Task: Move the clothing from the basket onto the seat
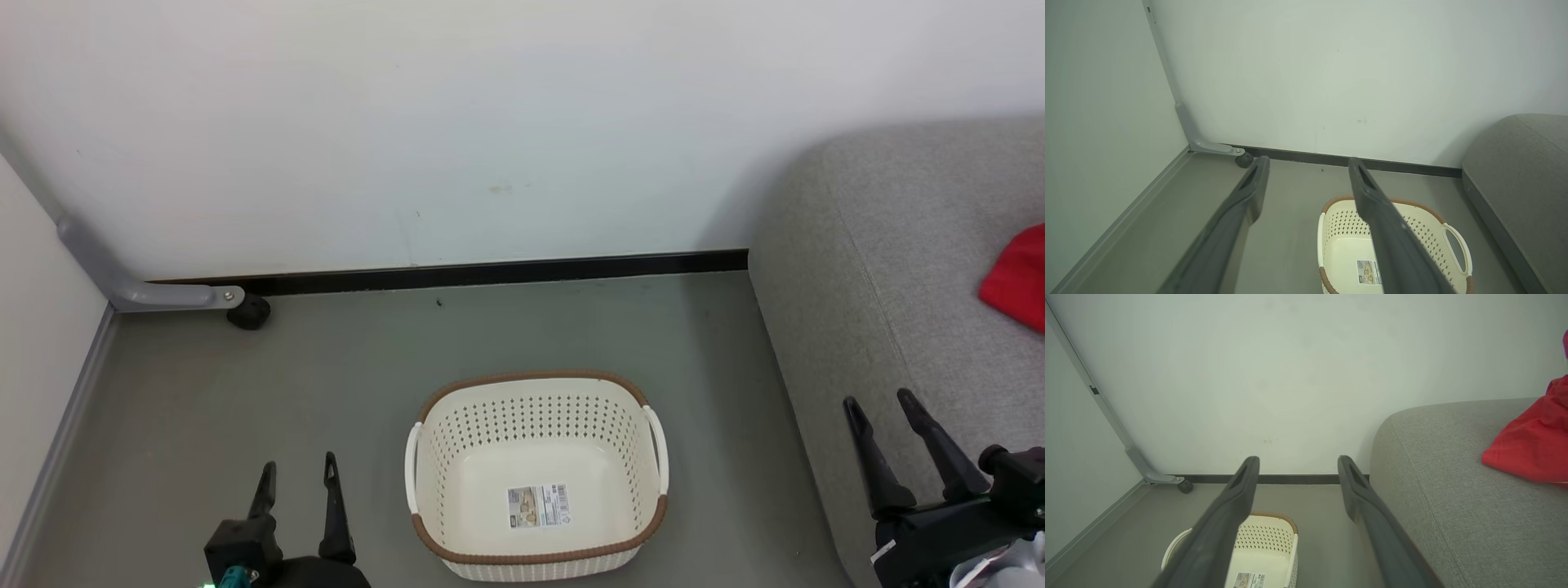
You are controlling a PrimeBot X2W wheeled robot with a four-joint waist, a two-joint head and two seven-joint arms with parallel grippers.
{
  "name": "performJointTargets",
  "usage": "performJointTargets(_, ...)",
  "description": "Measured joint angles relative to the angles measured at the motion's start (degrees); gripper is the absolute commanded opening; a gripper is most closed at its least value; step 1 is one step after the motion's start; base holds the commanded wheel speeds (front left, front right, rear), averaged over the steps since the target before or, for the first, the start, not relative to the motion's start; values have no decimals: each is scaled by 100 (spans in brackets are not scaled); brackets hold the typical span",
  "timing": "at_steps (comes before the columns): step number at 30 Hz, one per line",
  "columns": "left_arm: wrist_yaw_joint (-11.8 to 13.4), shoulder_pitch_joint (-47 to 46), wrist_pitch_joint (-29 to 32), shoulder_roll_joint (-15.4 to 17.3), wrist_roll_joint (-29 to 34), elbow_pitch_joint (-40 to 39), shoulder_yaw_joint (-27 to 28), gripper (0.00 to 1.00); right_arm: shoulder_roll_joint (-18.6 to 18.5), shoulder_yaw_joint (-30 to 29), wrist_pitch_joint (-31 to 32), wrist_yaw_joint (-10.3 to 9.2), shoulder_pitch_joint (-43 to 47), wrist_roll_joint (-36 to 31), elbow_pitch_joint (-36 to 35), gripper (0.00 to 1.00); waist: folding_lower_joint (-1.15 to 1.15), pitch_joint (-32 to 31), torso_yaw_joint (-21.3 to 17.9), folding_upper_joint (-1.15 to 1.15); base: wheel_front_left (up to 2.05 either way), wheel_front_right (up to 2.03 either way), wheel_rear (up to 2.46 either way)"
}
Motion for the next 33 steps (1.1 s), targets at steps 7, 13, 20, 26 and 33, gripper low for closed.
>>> performJointTargets(7,-8,263,9,-32,-43,344,-14,0,291,104,23,0,292,5,338,0,0,-1,-1,0,0,0,0)
performJointTargets(13,-68,259,119,-32,-327,346,56,0,338,-60,160,0,299,357,333,0,0,3,-11,0,0,0,0)
performJointTargets(20,-167,250,264,-33,-899,324,110,0,417,-197,308,0,292,744,323,0,0,6,-18,0,0,0,0)
performJointTargets(26,-264,248,379,-33,-1343,275,179,0,499,-332,433,0,269,1136,307,0,0,10,-23,0,0,0,0)
performJointTargets(33,-365,232,538,-32,-1883,199,268,0,586,-489,593,0,263,1586,275,0,0,14,-30,0,0,0,0)
